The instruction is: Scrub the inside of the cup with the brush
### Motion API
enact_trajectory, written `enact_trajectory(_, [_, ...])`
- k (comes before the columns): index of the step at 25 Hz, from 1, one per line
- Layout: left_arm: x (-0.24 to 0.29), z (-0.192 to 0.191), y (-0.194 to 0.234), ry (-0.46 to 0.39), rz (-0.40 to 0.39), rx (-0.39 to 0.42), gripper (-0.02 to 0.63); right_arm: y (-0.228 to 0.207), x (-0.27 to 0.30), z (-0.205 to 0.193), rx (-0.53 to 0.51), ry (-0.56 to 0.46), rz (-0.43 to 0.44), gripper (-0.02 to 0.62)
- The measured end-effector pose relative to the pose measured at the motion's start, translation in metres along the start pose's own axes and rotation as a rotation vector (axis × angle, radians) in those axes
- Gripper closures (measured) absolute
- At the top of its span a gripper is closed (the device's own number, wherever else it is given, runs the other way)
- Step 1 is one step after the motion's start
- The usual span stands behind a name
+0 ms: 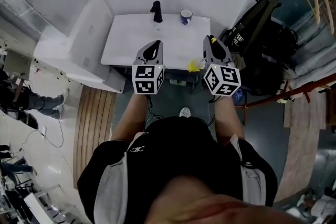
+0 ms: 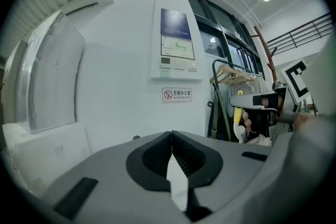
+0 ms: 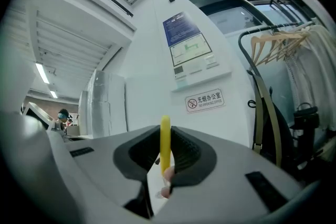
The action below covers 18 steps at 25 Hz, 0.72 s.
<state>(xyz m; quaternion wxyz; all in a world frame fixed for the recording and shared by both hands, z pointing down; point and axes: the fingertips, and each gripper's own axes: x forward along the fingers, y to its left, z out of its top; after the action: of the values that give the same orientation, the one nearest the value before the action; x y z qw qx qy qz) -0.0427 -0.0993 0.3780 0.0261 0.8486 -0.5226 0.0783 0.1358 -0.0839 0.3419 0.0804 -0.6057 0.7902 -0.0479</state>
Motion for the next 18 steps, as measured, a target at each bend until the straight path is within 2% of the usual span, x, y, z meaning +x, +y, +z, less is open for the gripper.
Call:
enact_trajectory(9, [0.086,0.001,-0.009,0.044,0.002,0.009,0.591,-0.056,0.064,-0.006,0.016,0.032,0.024,0.543])
enact_trajectory(18, [0.122,-0.008,0.001,0.071,0.014,-0.017,0.591,-0.071,0.104,-0.010,0.011,0.052,0.043,0.541])
